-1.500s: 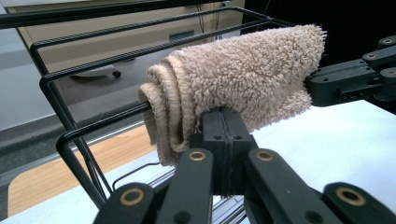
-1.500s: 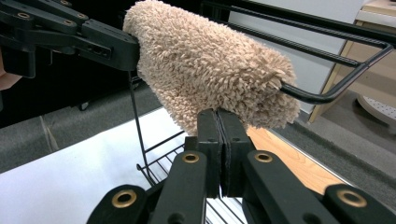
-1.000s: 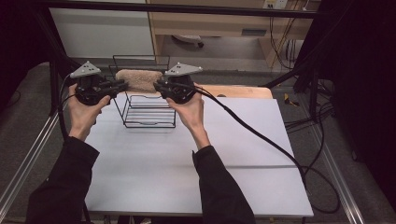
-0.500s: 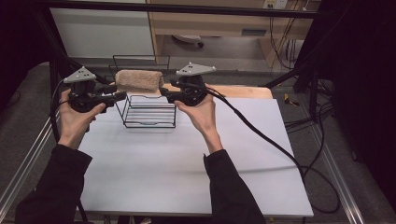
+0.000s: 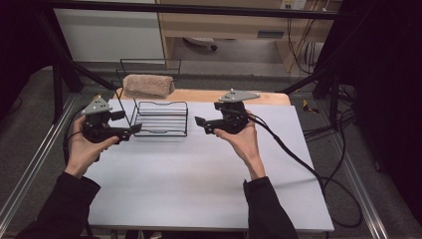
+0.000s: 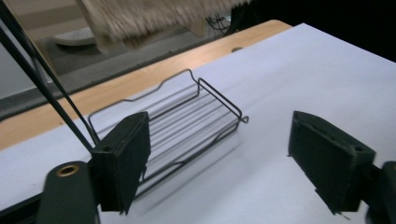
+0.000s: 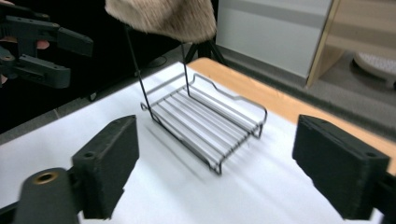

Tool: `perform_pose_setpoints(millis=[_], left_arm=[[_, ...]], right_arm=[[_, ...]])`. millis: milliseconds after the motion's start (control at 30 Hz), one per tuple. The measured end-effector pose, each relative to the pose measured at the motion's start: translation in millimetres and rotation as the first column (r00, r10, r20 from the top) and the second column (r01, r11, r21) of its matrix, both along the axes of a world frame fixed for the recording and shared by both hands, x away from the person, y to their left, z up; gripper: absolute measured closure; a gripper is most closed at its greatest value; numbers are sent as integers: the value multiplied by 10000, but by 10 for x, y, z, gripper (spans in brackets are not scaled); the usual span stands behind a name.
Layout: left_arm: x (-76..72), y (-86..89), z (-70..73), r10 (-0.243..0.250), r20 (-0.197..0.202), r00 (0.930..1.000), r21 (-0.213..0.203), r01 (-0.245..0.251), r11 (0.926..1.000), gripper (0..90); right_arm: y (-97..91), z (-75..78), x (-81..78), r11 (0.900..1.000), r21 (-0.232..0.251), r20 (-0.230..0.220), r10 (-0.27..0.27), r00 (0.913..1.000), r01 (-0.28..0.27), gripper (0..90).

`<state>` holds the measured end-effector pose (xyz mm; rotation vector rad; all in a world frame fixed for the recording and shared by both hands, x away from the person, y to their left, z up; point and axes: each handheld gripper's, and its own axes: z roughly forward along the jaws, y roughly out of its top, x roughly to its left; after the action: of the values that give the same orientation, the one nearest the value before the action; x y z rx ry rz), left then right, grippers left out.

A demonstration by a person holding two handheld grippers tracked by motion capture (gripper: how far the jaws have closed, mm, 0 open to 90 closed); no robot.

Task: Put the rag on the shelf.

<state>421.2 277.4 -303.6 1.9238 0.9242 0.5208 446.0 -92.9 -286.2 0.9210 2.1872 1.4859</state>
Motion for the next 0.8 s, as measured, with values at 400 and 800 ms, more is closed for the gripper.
perform_pose_setpoints(millis=[400,800], left_arm=[[-206,-96,-519,-109,-334,9994,-129,105,9999,71],[-363,-135,-963,-492,-752,9960,111,501,9987,75]], right_arm=[[-638,-594,-211,9994,43,-615,-348,9975,351,43],[-1167,-1062,-435,9980,-14,-1407,-621,9881,625,5]])
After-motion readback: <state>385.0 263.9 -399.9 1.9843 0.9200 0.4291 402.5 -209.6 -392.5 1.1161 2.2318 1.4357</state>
